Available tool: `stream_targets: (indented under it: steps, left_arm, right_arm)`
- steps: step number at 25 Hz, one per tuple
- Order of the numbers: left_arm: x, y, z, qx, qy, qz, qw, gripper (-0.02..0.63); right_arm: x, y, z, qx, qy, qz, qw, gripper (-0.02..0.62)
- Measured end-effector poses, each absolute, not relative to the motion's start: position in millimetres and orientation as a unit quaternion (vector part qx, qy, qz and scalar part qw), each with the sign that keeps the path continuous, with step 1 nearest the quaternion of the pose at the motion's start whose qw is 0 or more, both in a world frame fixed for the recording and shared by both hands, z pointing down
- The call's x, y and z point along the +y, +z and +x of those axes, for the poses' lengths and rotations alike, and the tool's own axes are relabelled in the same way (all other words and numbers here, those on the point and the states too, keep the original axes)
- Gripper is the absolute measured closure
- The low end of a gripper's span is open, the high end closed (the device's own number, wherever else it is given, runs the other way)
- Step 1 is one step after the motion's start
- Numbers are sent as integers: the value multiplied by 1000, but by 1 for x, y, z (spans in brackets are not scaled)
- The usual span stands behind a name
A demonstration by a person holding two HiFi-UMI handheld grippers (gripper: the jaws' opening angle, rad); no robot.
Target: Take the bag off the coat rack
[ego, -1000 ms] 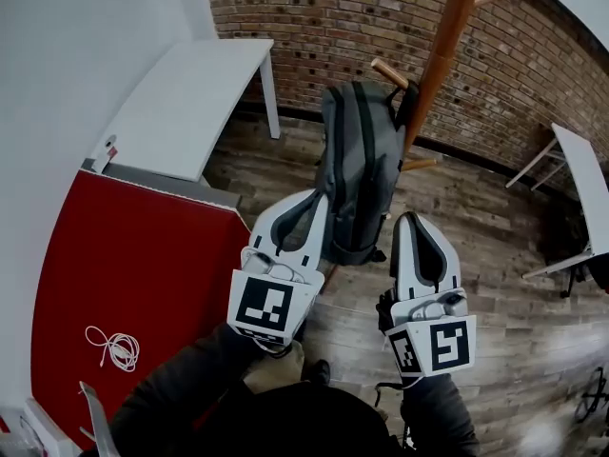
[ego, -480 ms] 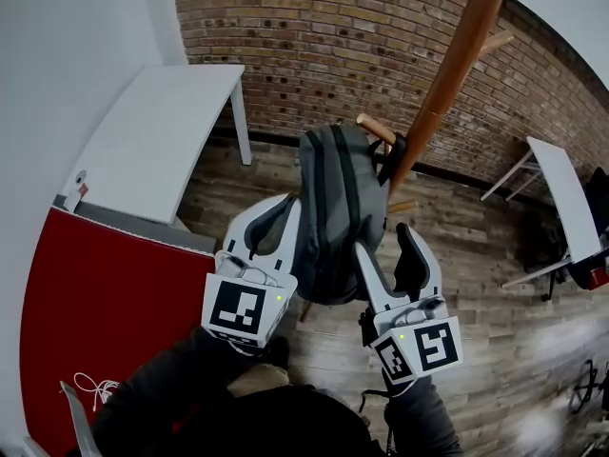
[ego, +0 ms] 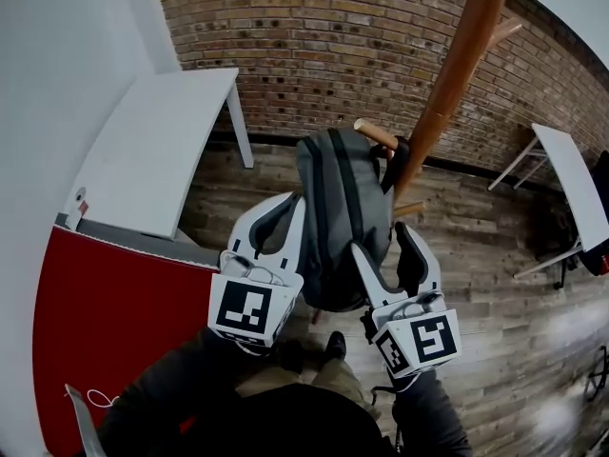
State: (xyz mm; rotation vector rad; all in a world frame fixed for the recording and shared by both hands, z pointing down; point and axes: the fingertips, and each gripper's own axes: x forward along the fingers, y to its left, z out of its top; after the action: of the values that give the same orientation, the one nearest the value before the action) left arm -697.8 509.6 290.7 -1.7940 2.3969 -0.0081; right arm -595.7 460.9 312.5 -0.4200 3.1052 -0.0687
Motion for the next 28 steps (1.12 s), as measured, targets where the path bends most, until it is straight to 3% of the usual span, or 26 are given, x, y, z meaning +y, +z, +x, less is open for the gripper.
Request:
stream_targets:
  steps: [9, 16, 21, 28]
  left_arm:
    - [504, 298, -706, 803, -15, -592, 69, 597]
    - [502, 308, -716, 803, -20, -593, 58, 597]
    - [495, 311, -722, 801, -20, -595, 54, 597]
    - [489, 317, -727, 799, -25, -598, 53, 597]
  right_arm:
    - [464, 322, -608, 993, -40, -107, 15, 288]
    - [465, 339, -604, 989, -34, -144, -21, 286]
    - [464, 339, -613, 986, -40, -163, -22, 220]
    - [455, 349, -624, 986, -35, -164, -21, 221]
